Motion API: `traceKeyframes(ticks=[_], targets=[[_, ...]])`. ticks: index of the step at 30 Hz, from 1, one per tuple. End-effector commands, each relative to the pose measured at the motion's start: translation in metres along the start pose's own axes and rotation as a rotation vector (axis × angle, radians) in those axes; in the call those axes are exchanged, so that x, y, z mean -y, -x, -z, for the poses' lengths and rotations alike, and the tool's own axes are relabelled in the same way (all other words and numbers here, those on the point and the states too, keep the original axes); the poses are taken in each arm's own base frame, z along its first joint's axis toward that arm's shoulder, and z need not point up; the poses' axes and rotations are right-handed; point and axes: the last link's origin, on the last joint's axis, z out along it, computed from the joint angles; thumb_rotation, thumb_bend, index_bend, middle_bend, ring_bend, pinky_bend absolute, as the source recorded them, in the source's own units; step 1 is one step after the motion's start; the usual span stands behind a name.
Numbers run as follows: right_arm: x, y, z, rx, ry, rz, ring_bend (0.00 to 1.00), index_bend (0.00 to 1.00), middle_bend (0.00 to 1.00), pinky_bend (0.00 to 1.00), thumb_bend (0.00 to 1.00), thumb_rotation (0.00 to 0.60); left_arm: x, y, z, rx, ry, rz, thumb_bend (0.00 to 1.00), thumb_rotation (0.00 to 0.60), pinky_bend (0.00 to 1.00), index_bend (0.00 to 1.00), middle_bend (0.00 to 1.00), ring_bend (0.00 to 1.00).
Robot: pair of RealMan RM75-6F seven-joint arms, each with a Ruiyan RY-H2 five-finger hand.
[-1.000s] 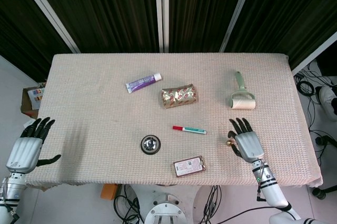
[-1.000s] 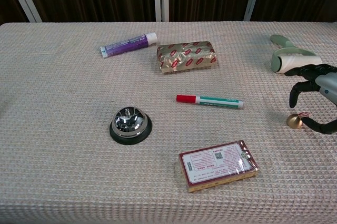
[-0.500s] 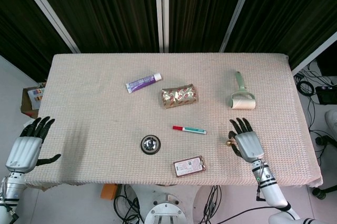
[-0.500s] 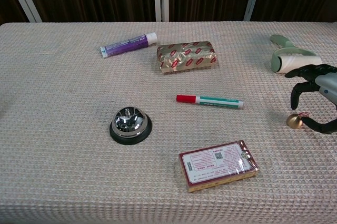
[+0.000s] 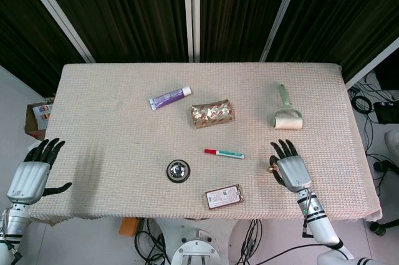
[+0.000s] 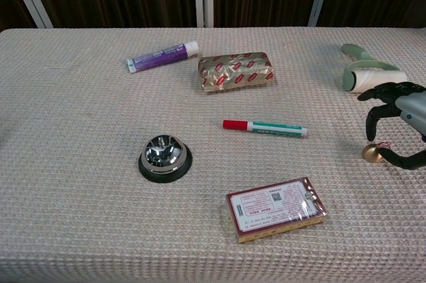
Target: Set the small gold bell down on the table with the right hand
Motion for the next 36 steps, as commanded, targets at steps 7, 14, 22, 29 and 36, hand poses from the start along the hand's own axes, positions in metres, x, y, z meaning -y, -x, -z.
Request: traceKeyframes(ticks=[7, 14, 22, 29, 36], targets=[[-0.0009, 0.0014, -0.0004, 0.0, 0.016, 0.007, 0.0, 0.52, 0.12, 0.0, 0.32, 0.6, 0.0013, 0.0007, -0.0001, 0.001, 0.0, 0.003, 0.1, 0.492, 0.17, 0.08, 0.07, 0.04], [0.0007, 0.0023, -0.0013, 0.0, 0.013, 0.006, 0.0, 0.52, 0.13, 0.0, 0.32, 0.6, 0.0027, -0.0001, 0.0004, -0.007, -0.005, 0.003, 0.1, 0.487, 0.17, 0.08, 0.07, 0.04], [0.0012, 0.0028, -0.0021, -0.001, 0.015, 0.007, 0.0, 0.53, 0.13, 0.0, 0.33, 0.6, 0.0024, 0.0009, 0.0, -0.001, -0.002, 0.002, 0.1, 0.491, 0.17, 0.08, 0.07, 0.04], [0.0008, 0.0027, -0.0026, -0.002, 0.02, 0.004, 0.0, 0.54, 0.13, 0.0, 0.33, 0.6, 0.0026, 0.0008, 0.0001, 0.001, -0.003, 0.002, 0.1, 0.491, 0.17, 0.08, 0.07, 0.04], [0.0002, 0.0022, -0.0027, -0.007, 0.024, 0.007, 0.0, 0.54, 0.14, 0.0, 0.33, 0.6, 0.0024, 0.0002, 0.0003, -0.002, -0.002, 0.002, 0.1, 0.492, 0.17, 0.08, 0.07, 0.04]])
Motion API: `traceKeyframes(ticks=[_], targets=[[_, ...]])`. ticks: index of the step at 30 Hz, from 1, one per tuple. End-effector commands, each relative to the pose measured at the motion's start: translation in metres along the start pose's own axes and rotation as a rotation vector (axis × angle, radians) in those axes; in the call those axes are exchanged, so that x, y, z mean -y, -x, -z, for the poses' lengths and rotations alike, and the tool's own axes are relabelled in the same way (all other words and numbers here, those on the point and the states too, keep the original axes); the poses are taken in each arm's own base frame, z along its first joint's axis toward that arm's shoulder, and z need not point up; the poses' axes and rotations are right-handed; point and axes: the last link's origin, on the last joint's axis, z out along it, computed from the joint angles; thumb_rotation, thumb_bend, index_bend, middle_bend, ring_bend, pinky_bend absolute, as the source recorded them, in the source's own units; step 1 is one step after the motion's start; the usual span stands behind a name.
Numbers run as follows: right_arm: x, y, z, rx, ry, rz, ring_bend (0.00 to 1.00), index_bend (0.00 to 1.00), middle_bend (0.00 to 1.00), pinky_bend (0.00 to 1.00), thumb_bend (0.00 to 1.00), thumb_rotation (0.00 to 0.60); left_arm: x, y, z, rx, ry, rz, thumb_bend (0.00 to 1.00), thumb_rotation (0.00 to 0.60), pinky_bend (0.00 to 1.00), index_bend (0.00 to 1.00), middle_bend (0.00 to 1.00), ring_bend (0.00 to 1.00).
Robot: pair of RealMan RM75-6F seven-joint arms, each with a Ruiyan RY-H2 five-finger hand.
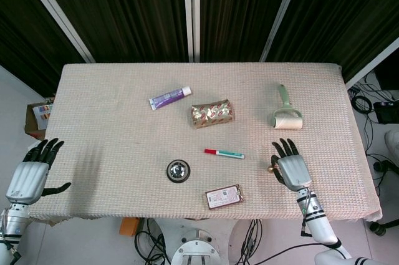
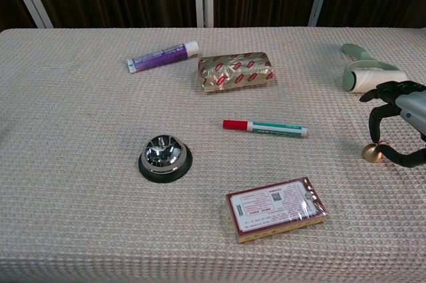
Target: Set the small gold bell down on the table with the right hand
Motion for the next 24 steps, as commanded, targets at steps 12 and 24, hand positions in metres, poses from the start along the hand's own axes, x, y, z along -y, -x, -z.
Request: traceKeyframes(ticks=[12, 24], targets=[[0.001, 0.0, -0.001, -0.009, 0.001, -0.005, 0.0, 0.59, 0.16, 0.0, 0.35, 0.6, 0.001, 0.0, 0.0, 0.003, 0.0, 0.002, 0.1, 0.492, 0.17, 0.08, 0.07, 0.04], [0.005, -0.016, -0.004, -0.069, -0.013, -0.033, 0.0, 0.64, 0.18, 0.0, 0.39, 0.6, 0.001, -0.001, 0.001, 0.003, -0.001, 0.002, 0.1, 0.491, 0.17, 0.08, 0.07, 0.04]])
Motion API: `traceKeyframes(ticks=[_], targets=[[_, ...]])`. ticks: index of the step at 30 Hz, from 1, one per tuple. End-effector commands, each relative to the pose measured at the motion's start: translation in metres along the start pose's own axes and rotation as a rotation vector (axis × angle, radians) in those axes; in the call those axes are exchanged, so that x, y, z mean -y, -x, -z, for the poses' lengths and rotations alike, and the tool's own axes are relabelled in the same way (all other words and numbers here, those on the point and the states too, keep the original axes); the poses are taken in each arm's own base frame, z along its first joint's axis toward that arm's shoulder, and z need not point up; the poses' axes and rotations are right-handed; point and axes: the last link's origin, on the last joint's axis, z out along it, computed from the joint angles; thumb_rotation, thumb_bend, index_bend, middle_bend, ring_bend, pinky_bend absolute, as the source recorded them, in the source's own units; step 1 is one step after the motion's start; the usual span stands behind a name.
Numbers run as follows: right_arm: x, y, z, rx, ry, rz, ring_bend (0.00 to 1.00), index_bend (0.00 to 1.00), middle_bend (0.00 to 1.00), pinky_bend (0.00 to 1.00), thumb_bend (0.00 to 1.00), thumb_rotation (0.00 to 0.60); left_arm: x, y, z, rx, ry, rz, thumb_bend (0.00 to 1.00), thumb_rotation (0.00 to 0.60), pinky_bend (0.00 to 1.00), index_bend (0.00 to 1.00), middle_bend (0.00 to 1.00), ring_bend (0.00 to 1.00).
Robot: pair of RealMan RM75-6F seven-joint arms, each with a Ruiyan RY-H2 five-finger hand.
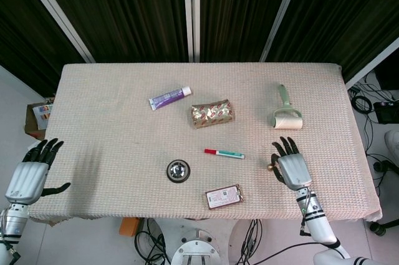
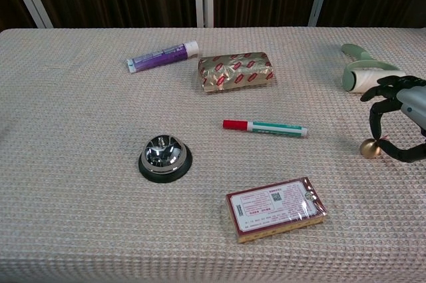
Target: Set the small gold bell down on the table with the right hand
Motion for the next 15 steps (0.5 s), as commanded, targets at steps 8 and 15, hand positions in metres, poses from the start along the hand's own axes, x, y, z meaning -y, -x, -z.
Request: traceKeyframes(ticks=[8, 15], targets=[[-0.004, -0.056, -0.014, -0.134, -0.016, -0.111, 0.0, 0.68, 0.21, 0.0, 0.45, 0.6, -0.001, 0.0, 0.0, -0.002, 0.002, 0.001, 0.1, 0.489, 0.17, 0.08, 0.07, 0.04], [0.005, -0.035, -0.001, -0.123, -0.018, -0.131, 0.0, 0.72, 0.24, 0.0, 0.4, 0.6, -0.001, 0.002, -0.001, 0.01, -0.001, -0.004, 0.1, 0.491, 0.17, 0.08, 0.07, 0.04]])
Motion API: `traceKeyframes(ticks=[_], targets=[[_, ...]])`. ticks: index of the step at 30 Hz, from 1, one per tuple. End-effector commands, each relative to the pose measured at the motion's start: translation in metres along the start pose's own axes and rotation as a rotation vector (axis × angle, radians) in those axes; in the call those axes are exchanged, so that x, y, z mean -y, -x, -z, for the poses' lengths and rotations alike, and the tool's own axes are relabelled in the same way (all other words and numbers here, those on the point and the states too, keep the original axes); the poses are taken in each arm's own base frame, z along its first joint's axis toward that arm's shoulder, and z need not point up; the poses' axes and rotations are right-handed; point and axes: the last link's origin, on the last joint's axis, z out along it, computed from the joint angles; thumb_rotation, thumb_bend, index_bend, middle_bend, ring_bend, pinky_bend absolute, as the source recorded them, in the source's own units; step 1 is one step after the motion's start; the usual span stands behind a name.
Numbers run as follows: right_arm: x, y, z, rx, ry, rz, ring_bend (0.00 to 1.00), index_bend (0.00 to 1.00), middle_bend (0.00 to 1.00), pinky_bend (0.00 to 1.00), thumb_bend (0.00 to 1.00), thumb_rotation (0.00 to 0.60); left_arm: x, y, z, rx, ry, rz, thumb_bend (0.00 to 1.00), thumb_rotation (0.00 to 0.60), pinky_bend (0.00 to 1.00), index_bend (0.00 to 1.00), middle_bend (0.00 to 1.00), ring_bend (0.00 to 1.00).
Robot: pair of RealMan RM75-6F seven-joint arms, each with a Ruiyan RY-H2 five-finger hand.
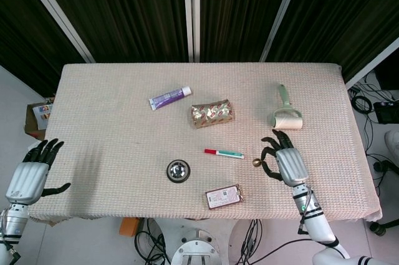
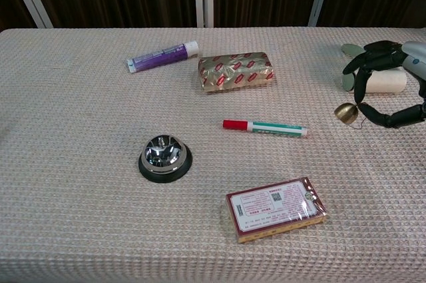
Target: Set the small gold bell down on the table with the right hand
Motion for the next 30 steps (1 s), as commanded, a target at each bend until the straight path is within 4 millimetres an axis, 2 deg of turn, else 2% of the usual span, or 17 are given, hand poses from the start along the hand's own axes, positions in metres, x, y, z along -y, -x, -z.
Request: traceKeyframes(ticks=[1, 2, 3, 4, 5, 7, 8, 9, 10, 12, 14, 30], targets=[[-0.01, -0.001, 0.009, 0.029, 0.011, 0.108, 0.0, 0.73, 0.24, 0.0, 0.42, 0.6, -0.001, 0.0, -0.001, 0.002, 0.002, 0.001, 0.1, 0.49, 0.17, 0.08, 0.07, 0.04], [-0.012, -0.008, 0.008, -0.007, -0.018, 0.218, 0.0, 0.73, 0.24, 0.0, 0.44, 0.6, -0.002, 0.0, -0.001, 0.001, 0.003, 0.002, 0.1, 0.488, 0.17, 0.08, 0.07, 0.04], [-0.016, -0.016, 0.004, -0.112, -0.071, 0.478, 0.0, 0.75, 0.24, 0.0, 0.44, 0.6, -0.002, 0.0, -0.001, 0.0, 0.006, 0.003, 0.1, 0.488, 0.17, 0.08, 0.07, 0.04], [-0.016, -0.016, 0.004, -0.173, -0.092, 0.607, 0.0, 0.75, 0.24, 0.0, 0.43, 0.6, -0.003, 0.0, -0.001, -0.001, 0.007, 0.003, 0.1, 0.488, 0.17, 0.08, 0.07, 0.04], [-0.015, -0.011, 0.006, -0.178, -0.084, 0.601, 0.0, 0.76, 0.24, 0.0, 0.39, 0.6, -0.003, 0.0, -0.001, -0.002, 0.008, 0.002, 0.1, 0.49, 0.17, 0.08, 0.07, 0.04], [-0.011, -0.002, 0.009, -0.094, -0.015, 0.369, 0.0, 0.76, 0.23, 0.0, 0.38, 0.6, -0.003, 0.0, -0.001, -0.001, 0.007, 0.001, 0.1, 0.488, 0.17, 0.08, 0.07, 0.04], [-0.014, -0.007, 0.007, -0.107, -0.012, 0.41, 0.0, 0.76, 0.23, 0.0, 0.41, 0.6, -0.002, 0.0, -0.001, 0.0, 0.005, 0.001, 0.1, 0.49, 0.17, 0.08, 0.07, 0.04], [-0.018, -0.012, 0.006, -0.141, -0.028, 0.529, 0.0, 0.77, 0.23, 0.0, 0.42, 0.6, -0.002, 0.001, 0.0, 0.002, 0.003, 0.003, 0.1, 0.489, 0.17, 0.08, 0.07, 0.04], [-0.018, -0.01, 0.007, -0.126, -0.039, 0.555, 0.0, 0.77, 0.23, 0.0, 0.41, 0.6, -0.001, 0.001, 0.0, 0.003, 0.0, 0.005, 0.1, 0.488, 0.17, 0.08, 0.07, 0.04], [-0.014, -0.004, 0.011, -0.055, -0.014, 0.403, 0.0, 0.78, 0.23, 0.0, 0.39, 0.6, -0.001, 0.002, -0.001, 0.005, 0.0, 0.005, 0.1, 0.489, 0.17, 0.08, 0.07, 0.04], [-0.02, -0.01, 0.008, -0.085, -0.014, 0.513, 0.0, 0.79, 0.23, 0.0, 0.41, 0.6, -0.001, 0.002, -0.001, 0.005, 0.002, 0.006, 0.1, 0.492, 0.17, 0.08, 0.07, 0.04], [-0.036, 0.02, 0.009, 0.06, 0.051, 0.453, 0.0, 0.8, 0.23, 0.0, 0.39, 0.6, -0.001, 0.003, -0.001, 0.01, 0.006, 0.004, 0.1, 0.493, 0.17, 0.08, 0.07, 0.04]])
